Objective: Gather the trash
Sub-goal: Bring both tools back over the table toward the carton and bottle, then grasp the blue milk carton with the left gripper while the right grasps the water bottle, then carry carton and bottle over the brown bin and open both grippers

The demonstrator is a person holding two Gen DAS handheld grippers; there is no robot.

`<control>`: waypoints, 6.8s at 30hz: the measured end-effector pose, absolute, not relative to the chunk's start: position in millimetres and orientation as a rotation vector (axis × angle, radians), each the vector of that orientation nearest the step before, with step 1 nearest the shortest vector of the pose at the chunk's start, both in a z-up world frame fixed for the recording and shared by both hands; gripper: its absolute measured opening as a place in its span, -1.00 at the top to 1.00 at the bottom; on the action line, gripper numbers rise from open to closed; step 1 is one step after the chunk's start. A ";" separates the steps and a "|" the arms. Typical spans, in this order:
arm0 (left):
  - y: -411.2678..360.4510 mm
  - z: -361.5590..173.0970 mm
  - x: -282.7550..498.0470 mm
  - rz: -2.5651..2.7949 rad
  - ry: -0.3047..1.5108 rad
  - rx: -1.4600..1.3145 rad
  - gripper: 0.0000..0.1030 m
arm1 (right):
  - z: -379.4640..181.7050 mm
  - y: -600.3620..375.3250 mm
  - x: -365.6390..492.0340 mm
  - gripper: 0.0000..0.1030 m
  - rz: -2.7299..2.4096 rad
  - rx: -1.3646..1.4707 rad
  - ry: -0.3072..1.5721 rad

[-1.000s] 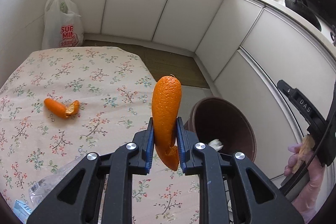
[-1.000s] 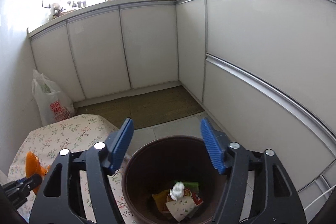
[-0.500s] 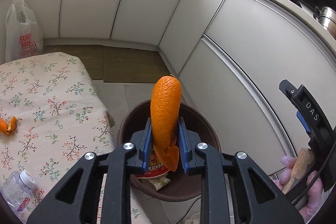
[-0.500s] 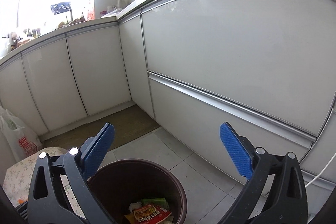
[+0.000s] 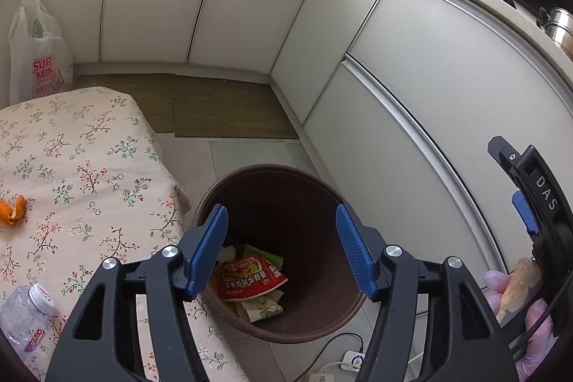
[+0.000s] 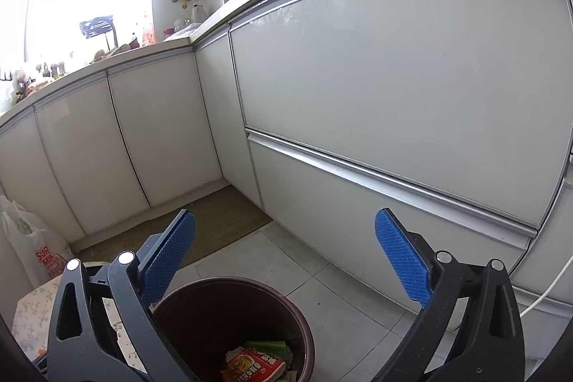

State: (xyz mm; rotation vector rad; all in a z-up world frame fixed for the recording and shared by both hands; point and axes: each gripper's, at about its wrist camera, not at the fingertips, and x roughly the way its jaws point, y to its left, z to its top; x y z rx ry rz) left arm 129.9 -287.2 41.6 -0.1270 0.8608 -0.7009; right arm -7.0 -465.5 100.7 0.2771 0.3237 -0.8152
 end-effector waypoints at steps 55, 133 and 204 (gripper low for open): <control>121.5 -94.6 62.7 0.176 1.296 -0.482 -0.58 | 7.7 -203.3 57.3 -0.87 -0.014 0.297 0.834; 181.5 21.3 59.3 0.009 0.815 -0.536 -0.04 | -18.6 -187.1 125.9 0.08 0.190 0.923 0.887; -293.8 80.9 133.1 -0.617 0.748 -0.234 -0.54 | 52.6 -504.1 -44.0 -0.87 -0.803 0.440 0.502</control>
